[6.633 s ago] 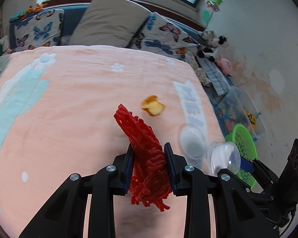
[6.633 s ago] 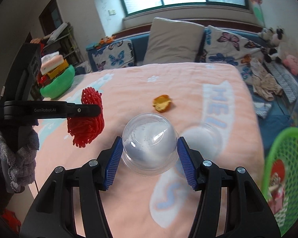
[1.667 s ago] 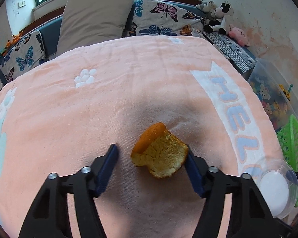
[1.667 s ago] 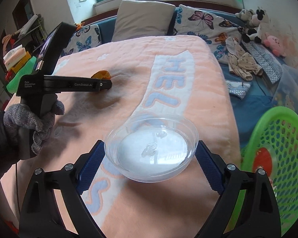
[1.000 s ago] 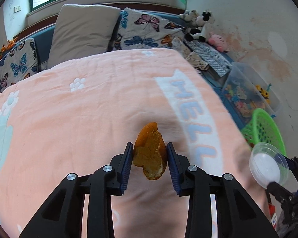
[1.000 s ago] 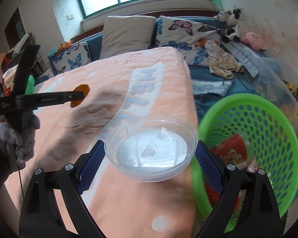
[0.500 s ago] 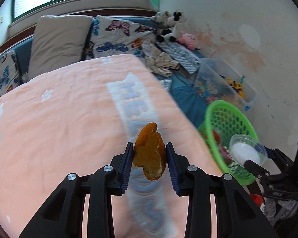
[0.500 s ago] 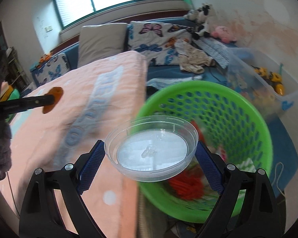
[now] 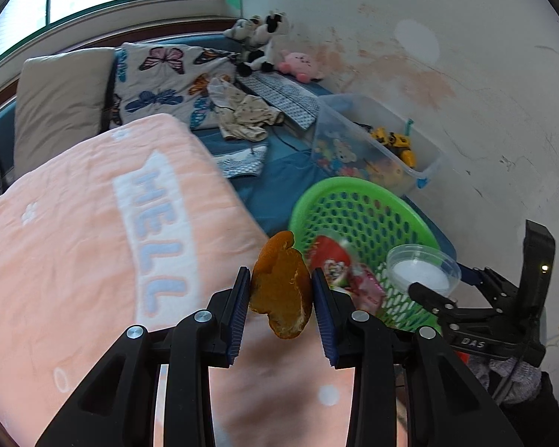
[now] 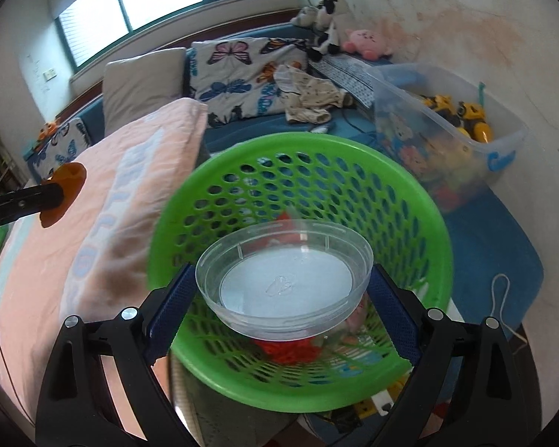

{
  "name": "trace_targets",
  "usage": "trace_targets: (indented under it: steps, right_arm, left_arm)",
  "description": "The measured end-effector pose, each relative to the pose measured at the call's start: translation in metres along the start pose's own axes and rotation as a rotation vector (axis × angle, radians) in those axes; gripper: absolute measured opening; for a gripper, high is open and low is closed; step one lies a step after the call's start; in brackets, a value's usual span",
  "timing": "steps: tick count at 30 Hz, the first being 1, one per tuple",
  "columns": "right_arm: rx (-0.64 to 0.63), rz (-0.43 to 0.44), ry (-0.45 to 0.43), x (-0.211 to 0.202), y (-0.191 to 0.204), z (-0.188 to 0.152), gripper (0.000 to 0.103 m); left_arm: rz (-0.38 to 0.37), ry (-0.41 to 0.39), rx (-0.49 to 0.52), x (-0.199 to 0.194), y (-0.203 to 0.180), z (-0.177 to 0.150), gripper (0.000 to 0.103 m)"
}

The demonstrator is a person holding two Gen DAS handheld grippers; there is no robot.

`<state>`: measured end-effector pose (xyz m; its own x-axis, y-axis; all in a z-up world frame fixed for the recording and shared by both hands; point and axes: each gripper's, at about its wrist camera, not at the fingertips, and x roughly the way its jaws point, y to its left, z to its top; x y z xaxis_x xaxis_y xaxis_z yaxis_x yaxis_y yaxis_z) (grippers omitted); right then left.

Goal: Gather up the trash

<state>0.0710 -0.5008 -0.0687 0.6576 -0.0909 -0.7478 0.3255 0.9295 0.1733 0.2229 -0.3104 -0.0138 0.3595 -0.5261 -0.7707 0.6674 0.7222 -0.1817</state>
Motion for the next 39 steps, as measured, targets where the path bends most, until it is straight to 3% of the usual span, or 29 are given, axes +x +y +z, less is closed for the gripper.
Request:
trace_targets:
  steps: [9,20,23,29,39]
  right_arm:
    - [0.063,-0.013,-0.013,-0.008,-0.025,-0.004,0.093]
    - [0.088,-0.012,-0.062,-0.033,-0.038,-0.01,0.093]
    - [0.091,-0.01,-0.071,-0.039,-0.039,-0.011,0.093]
    - [0.089,0.001,-0.083,-0.047,-0.035,-0.013,0.093]
    - [0.068,0.041,-0.1,-0.059,-0.013,-0.02,0.093]
  left_arm:
    - [-0.038,0.028,0.055,0.018,-0.04,0.004,0.033]
    - [-0.061,0.073,0.071,0.044,-0.061,0.004,0.034]
    - [-0.067,0.088,0.07,0.05,-0.065,0.003,0.041]
    - [-0.063,0.077,0.07,0.049,-0.068,0.001,0.067]
    - [-0.024,0.03,0.044,0.019,-0.049,-0.009,0.076]
